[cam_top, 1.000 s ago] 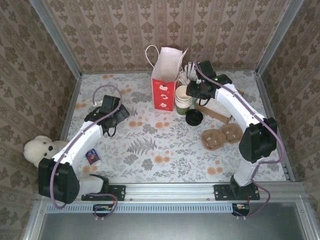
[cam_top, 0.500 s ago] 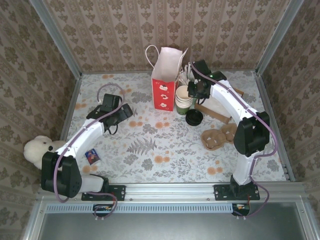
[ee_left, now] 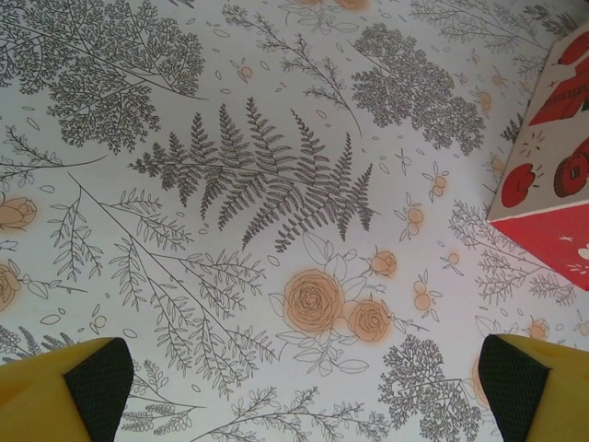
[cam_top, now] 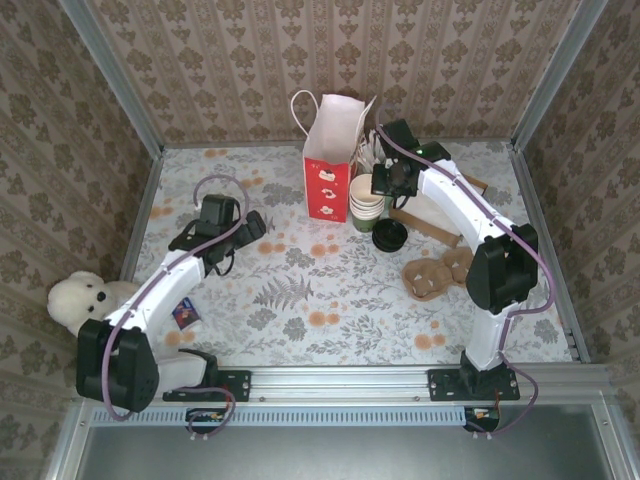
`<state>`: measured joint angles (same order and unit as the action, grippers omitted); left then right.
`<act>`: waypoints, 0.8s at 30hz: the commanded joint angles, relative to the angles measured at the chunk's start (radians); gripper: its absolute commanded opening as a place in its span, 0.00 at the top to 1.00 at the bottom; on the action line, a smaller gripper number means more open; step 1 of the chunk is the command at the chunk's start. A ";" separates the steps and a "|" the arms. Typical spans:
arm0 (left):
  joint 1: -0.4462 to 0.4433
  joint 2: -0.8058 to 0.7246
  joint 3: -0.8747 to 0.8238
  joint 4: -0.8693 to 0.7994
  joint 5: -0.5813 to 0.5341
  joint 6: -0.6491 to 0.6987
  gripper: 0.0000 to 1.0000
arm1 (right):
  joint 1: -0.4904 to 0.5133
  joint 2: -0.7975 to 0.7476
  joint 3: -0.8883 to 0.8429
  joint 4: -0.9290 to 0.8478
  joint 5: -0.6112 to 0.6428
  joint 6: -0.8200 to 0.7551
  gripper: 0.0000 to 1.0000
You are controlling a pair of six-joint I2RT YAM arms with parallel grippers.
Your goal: Pack the takeout coffee
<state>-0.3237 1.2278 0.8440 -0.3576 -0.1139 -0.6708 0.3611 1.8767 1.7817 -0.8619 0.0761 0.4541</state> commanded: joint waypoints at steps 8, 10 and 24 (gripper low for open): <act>0.009 -0.045 -0.023 0.075 0.033 0.002 0.00 | 0.008 -0.096 0.048 -0.033 0.030 -0.037 1.00; 0.009 -0.051 -0.020 0.077 0.020 0.001 0.00 | 0.009 -0.114 0.046 -0.026 0.030 -0.039 1.00; 0.015 -0.100 -0.043 0.143 0.159 -0.025 0.00 | 0.089 -0.378 -0.104 0.028 0.083 -0.107 1.00</act>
<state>-0.3180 1.1484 0.7994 -0.2527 -0.0608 -0.6872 0.4229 1.5578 1.7275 -0.8528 0.1249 0.3790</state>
